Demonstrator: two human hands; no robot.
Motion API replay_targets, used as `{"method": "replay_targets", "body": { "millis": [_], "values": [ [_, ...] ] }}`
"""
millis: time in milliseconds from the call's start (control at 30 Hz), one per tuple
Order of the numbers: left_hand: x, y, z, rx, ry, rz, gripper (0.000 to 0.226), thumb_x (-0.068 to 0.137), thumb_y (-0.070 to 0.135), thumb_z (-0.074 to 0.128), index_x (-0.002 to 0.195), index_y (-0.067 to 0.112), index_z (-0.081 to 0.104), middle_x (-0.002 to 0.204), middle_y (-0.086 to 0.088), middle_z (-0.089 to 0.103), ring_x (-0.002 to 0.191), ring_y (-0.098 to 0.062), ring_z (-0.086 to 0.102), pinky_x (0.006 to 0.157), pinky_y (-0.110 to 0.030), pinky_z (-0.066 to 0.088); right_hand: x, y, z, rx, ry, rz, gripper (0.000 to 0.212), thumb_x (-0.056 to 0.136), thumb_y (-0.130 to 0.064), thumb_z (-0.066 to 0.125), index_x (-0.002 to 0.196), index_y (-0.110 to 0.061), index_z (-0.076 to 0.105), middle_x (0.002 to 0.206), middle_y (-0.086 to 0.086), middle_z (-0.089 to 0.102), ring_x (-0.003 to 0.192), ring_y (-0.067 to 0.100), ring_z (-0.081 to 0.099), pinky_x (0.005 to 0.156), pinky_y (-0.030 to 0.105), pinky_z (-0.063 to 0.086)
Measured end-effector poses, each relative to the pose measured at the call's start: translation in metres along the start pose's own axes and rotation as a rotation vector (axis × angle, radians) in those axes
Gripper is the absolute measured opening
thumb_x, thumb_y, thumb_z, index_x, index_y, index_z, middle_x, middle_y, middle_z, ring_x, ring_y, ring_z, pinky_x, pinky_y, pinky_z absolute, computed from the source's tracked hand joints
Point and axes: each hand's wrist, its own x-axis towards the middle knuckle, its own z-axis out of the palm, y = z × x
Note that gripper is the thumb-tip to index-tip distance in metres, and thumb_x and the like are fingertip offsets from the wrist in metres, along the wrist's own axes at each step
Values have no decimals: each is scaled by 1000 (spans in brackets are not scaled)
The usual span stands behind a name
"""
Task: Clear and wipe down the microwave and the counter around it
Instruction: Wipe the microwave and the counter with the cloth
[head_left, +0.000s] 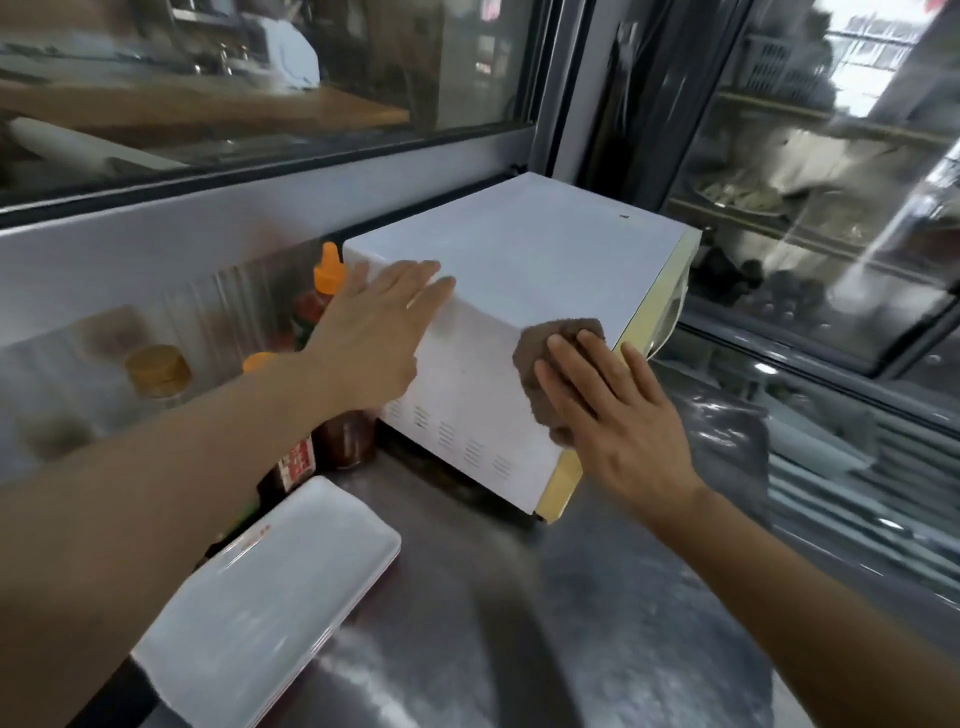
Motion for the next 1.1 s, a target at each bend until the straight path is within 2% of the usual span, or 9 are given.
{"method": "replay_targets", "body": {
  "millis": [167,267,467,533,667,800,933,1000,1100],
  "values": [
    [9,-5,24,-48,119,4,82,77,13,63,147,17,20,154,-6,22,142,-23,20,113,-49,14,-19,-23,27,-103,51,-3,61,89,-24,59,144,-14,37,153,5,26,142,27,20,116,48,12],
    [10,-9,34,-101,219,11,83,71,7,63,145,18,26,151,-6,28,139,-25,26,111,-46,16,-45,-47,54,-126,-88,-157,59,87,-21,45,145,-10,32,151,10,31,141,29,21,116,45,11],
    [14,-17,36,-141,247,32,82,66,6,65,140,22,33,140,-2,39,128,-25,40,108,-46,19,-68,-73,70,-182,-332,-315,55,84,-21,34,136,-14,48,142,10,47,134,27,39,114,44,9],
    [14,-19,31,-137,223,47,81,66,7,65,140,23,34,136,0,41,125,-24,42,109,-46,18,-60,-65,59,-170,-279,-255,57,83,-21,32,137,-12,47,143,10,46,136,26,37,114,45,8],
    [16,-28,22,-74,187,128,82,68,9,65,142,24,31,135,1,41,120,-22,45,107,-43,21,-14,-33,31,-176,-38,-12,55,90,-23,38,144,-9,32,153,11,27,146,26,8,116,48,1],
    [26,-49,16,31,133,201,79,77,26,63,145,25,22,150,4,26,132,-16,37,111,-42,16,22,-35,30,-165,6,89,60,90,-30,45,145,-14,29,153,9,24,142,30,17,115,50,3],
    [28,-68,12,93,35,170,94,71,57,68,147,33,19,155,9,24,140,-12,28,112,-44,15,-1,-73,57,-151,-157,-121,56,86,-22,35,141,-13,38,147,9,41,140,27,24,115,44,6],
    [25,-73,12,76,-20,172,100,68,62,68,148,35,14,155,10,22,141,-10,24,112,-44,15,-5,-77,59,-143,-223,-183,55,84,-21,33,137,-11,45,142,10,47,137,26,30,116,44,5],
    [23,-75,11,29,-40,178,104,66,62,71,148,36,13,156,12,20,142,-8,21,111,-42,18,12,-65,49,-144,-154,-141,54,84,-21,34,135,-11,49,142,10,47,136,26,35,115,44,5]
  ]
}}
